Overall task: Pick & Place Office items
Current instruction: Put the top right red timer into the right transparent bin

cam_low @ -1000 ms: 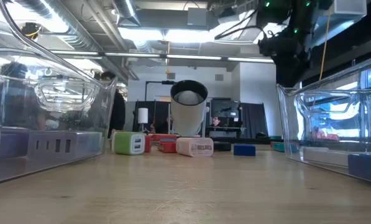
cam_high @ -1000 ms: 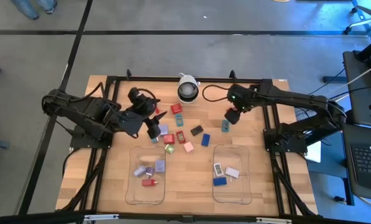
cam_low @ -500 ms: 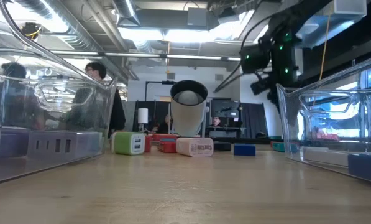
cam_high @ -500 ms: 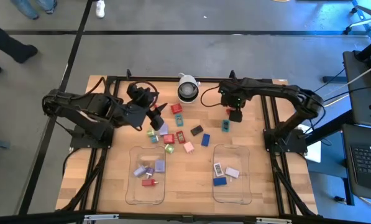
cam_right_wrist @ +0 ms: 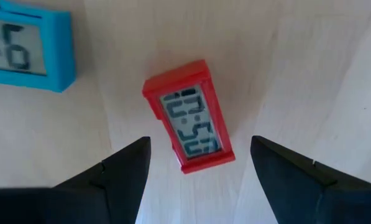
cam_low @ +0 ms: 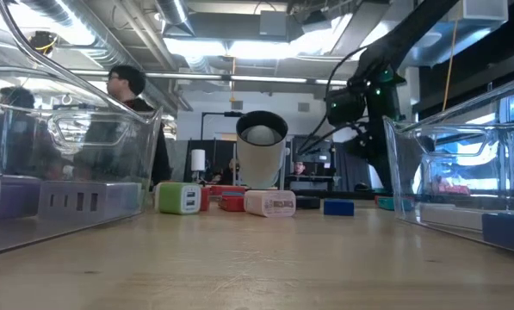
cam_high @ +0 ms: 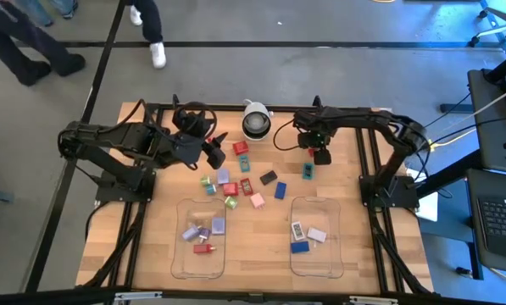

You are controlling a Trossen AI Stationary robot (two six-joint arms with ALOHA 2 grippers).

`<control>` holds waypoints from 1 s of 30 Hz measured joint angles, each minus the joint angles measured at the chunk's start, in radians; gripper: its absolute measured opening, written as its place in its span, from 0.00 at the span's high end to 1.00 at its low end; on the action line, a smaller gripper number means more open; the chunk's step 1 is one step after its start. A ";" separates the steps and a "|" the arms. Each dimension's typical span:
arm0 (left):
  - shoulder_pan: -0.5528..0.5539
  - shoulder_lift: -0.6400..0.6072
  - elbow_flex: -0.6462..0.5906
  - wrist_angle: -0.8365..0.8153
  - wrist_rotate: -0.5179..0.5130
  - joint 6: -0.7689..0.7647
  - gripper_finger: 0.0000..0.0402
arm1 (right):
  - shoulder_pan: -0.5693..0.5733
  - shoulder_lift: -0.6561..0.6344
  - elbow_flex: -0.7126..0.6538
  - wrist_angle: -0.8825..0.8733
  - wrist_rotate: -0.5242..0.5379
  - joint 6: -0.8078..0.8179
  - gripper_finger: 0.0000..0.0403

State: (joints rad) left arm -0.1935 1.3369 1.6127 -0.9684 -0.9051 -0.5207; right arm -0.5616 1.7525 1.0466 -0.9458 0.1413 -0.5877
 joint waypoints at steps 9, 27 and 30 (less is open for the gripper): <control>0.001 0.000 0.000 0.000 0.001 0.036 0.40 | 0.000 0.057 0.000 0.080 0.033 0.019 0.31; -0.001 0.000 0.000 -0.001 0.037 0.037 0.40 | 0.000 0.060 0.000 0.101 0.052 0.184 0.58; -0.001 0.000 0.000 -0.001 0.044 0.037 0.40 | 0.000 0.060 0.001 0.099 0.053 0.216 0.63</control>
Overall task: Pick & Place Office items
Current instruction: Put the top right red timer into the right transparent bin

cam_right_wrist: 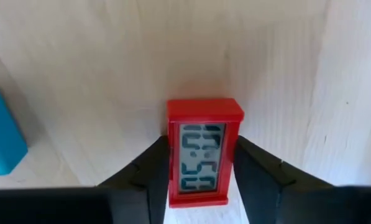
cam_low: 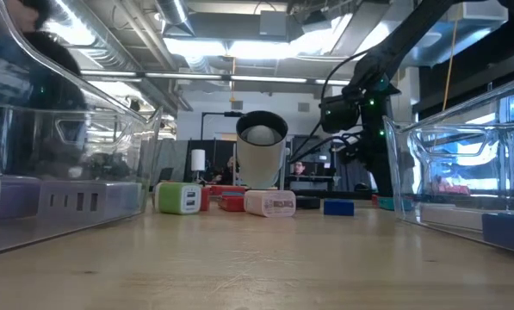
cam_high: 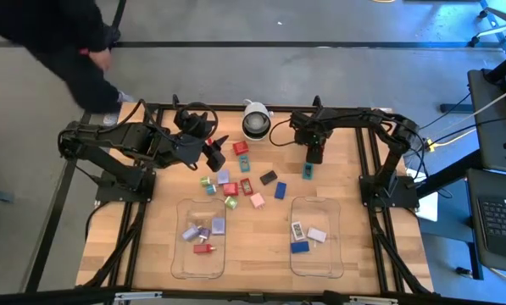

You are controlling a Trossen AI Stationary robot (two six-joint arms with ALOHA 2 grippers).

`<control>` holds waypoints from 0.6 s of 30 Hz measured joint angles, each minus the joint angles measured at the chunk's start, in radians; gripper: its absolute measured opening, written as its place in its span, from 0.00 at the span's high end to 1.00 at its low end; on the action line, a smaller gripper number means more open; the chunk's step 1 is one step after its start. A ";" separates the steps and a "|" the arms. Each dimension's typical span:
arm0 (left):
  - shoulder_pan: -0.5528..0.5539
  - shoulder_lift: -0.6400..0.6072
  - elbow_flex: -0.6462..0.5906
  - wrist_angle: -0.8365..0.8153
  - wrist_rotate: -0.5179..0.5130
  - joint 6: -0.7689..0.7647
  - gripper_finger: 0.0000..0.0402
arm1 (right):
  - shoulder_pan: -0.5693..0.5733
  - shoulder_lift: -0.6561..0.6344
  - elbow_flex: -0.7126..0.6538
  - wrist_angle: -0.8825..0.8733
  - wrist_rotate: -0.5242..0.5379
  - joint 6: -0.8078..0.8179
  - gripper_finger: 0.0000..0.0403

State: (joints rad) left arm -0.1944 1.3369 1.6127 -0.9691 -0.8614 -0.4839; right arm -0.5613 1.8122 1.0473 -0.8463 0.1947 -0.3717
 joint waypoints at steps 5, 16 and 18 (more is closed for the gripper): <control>0.000 0.000 0.000 0.000 0.003 0.000 0.40 | 0.000 -0.004 0.000 0.000 0.000 0.052 0.64; 0.000 0.000 0.000 0.000 0.003 0.000 0.40 | 0.000 -0.177 -0.001 0.002 -0.005 0.158 0.65; 0.000 0.000 0.000 0.000 0.003 -0.001 0.40 | 0.003 -0.237 -0.001 0.002 -0.004 0.188 0.65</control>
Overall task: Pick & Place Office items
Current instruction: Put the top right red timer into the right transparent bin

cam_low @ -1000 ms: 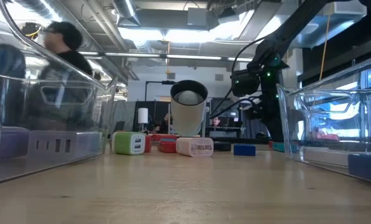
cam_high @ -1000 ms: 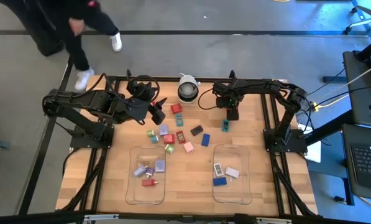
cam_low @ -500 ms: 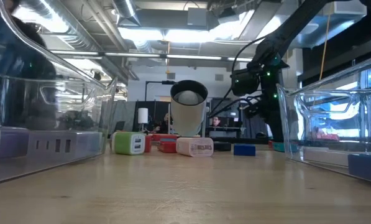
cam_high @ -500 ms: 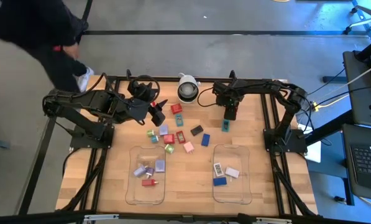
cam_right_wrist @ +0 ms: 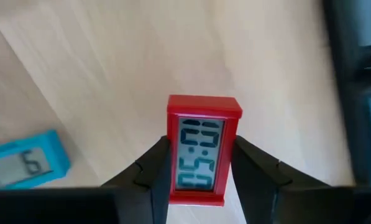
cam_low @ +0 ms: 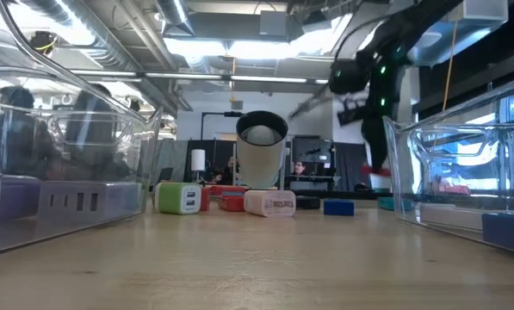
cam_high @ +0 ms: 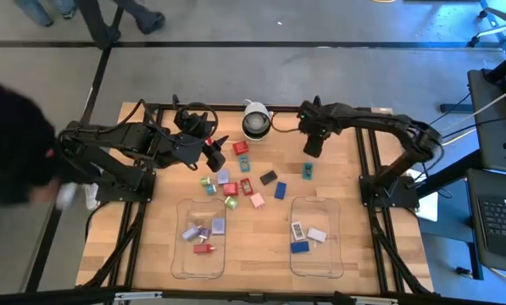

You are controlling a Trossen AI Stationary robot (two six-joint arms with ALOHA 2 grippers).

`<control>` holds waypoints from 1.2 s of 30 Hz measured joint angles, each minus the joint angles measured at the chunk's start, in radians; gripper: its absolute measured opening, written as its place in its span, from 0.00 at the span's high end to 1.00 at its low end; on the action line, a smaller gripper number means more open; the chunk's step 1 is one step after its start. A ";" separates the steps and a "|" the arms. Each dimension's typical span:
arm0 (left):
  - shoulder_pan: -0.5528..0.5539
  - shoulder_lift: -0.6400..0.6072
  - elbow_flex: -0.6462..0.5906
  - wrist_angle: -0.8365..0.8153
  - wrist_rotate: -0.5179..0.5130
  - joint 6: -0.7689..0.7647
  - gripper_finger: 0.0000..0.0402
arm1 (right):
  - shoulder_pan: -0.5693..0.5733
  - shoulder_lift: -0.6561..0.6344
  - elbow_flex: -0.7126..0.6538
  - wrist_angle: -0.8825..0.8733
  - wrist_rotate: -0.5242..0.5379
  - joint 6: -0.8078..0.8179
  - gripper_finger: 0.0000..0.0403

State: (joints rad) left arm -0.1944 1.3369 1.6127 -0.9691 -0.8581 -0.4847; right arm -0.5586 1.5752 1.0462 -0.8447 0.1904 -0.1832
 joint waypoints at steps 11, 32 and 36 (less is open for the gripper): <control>0.000 0.000 0.000 0.000 -0.009 -0.009 0.40 | 0.084 -0.370 0.000 0.169 -0.019 0.199 0.65; 0.000 0.000 0.000 0.000 -0.012 -0.105 0.40 | 0.412 -0.513 0.000 0.984 -0.041 0.333 0.65; 0.000 0.000 0.000 0.000 -0.004 -0.105 0.40 | 0.463 -0.512 0.000 1.034 -0.040 0.335 0.65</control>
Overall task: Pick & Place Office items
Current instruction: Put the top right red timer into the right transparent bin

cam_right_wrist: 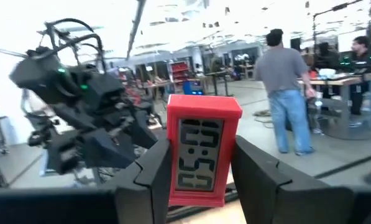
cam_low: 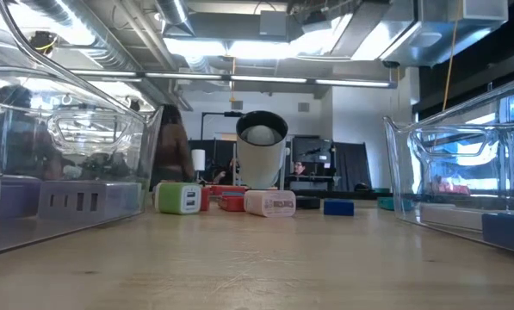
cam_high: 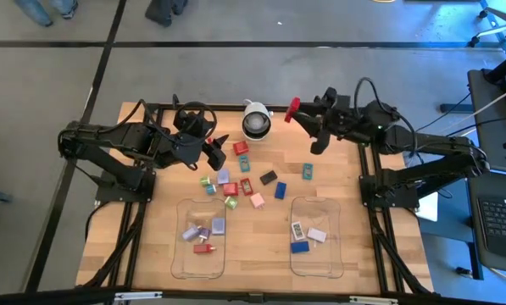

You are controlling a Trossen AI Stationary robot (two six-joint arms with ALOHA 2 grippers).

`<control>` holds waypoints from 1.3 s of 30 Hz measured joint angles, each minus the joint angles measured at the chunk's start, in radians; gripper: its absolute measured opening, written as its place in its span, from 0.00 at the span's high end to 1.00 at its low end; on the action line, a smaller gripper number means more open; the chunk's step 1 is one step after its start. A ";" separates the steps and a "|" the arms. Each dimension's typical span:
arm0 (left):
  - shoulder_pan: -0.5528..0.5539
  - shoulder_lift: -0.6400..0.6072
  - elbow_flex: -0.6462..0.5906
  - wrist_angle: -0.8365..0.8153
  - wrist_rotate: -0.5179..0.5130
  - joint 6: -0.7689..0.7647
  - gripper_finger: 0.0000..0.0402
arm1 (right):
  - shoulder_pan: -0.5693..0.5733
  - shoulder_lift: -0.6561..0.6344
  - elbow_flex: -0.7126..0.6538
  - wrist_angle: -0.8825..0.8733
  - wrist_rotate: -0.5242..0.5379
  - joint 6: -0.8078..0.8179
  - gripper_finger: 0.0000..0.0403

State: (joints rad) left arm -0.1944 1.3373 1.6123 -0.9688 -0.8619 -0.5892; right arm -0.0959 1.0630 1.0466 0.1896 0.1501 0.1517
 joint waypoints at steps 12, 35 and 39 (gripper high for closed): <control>0.000 0.000 0.000 0.000 0.003 0.059 0.40 | 0.177 0.000 0.000 0.008 -0.013 0.149 0.65; 0.000 0.000 0.000 0.000 0.013 0.054 0.40 | 0.548 0.005 0.000 -0.471 -0.250 0.692 0.65; 0.000 0.000 0.000 0.000 0.012 0.022 0.40 | 0.619 0.025 0.000 -0.681 -0.170 0.815 0.65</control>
State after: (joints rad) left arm -0.1947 1.3373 1.6123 -0.9688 -0.8501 -0.5673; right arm 0.5229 1.0877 1.0466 -0.4909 -0.0203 0.9671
